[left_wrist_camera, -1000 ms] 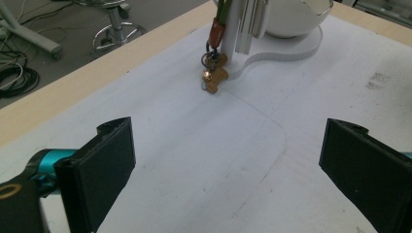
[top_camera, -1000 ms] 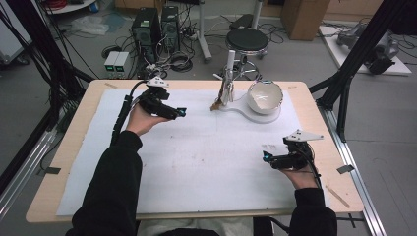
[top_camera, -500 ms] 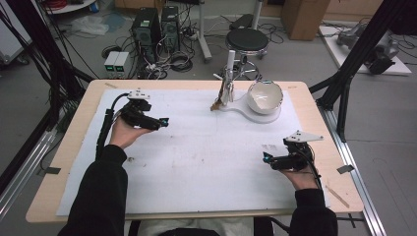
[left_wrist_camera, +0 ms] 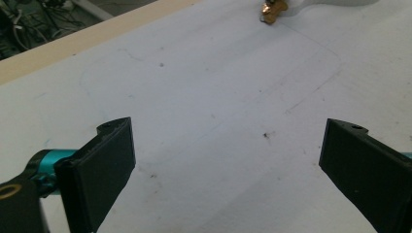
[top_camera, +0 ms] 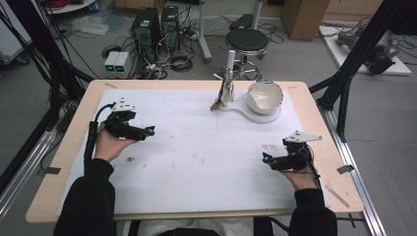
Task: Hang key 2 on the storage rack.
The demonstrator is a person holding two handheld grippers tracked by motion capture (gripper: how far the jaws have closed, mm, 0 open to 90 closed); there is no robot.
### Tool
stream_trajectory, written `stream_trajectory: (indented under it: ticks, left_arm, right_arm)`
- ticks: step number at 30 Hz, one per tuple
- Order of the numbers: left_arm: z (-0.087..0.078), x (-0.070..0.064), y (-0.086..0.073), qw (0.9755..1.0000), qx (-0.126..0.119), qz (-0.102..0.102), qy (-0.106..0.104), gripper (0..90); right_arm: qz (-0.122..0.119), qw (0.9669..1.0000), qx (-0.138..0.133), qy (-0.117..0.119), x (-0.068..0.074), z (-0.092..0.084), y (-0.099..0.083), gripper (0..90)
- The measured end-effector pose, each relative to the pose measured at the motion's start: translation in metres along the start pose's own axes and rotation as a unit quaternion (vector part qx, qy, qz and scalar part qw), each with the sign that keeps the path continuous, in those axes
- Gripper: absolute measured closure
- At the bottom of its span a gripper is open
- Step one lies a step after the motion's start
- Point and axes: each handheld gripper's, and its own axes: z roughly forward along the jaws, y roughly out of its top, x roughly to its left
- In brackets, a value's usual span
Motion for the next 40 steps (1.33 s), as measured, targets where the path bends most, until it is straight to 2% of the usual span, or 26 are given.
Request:
stream_trajectory:
  ticks: [3,6,10,17,21,27,32,40]
  left_arm:
    - [-0.009,0.003,-0.007,1.0,0.007,-0.003,0.003,6.5]
    - [-0.019,0.006,-0.017,0.9999,-0.003,-0.008,0.01,6.5]
    - [-0.029,0.009,-0.032,0.9995,-0.007,-0.025,0.016,6.4]
    - [-0.047,0.013,-0.057,0.9975,-0.04,-0.044,0.037,6.5]
    - [-0.056,0.013,-0.071,0.996,-0.055,-0.057,0.041,6.5]
    - [-0.062,0.011,-0.092,0.9939,-0.071,-0.062,0.057,6.5]
    - [-0.063,0.006,-0.098,0.9945,-0.063,-0.055,0.063,6.5]
    - [-0.065,0.003,-0.099,0.995,-0.067,-0.052,0.052,6.5]
  right_arm:
    - [-0.001,1.0,0.001,0.0,0.0,0.001,0.0,0.9]
    - [-0.001,1.0,0.002,0.0,0.0,0.001,-0.001,0.9]
    - [0.003,1.0,0.004,0.0,-0.001,0.002,-0.002,0.9]
    - [-0.001,1.0,0.008,-0.001,0.0,0.003,-0.002,0.9]
    - [-0.001,1.0,0.009,-0.002,0.0,0.004,-0.003,0.9]
    - [-0.005,0.9999,0.016,-0.004,0.0,0.007,-0.005,0.9]
    - [-0.007,0.9998,0.02,-0.005,0.002,0.009,-0.005,0.9]
    - [-0.013,0.9995,0.027,-0.009,0.003,0.012,-0.006,0.9]
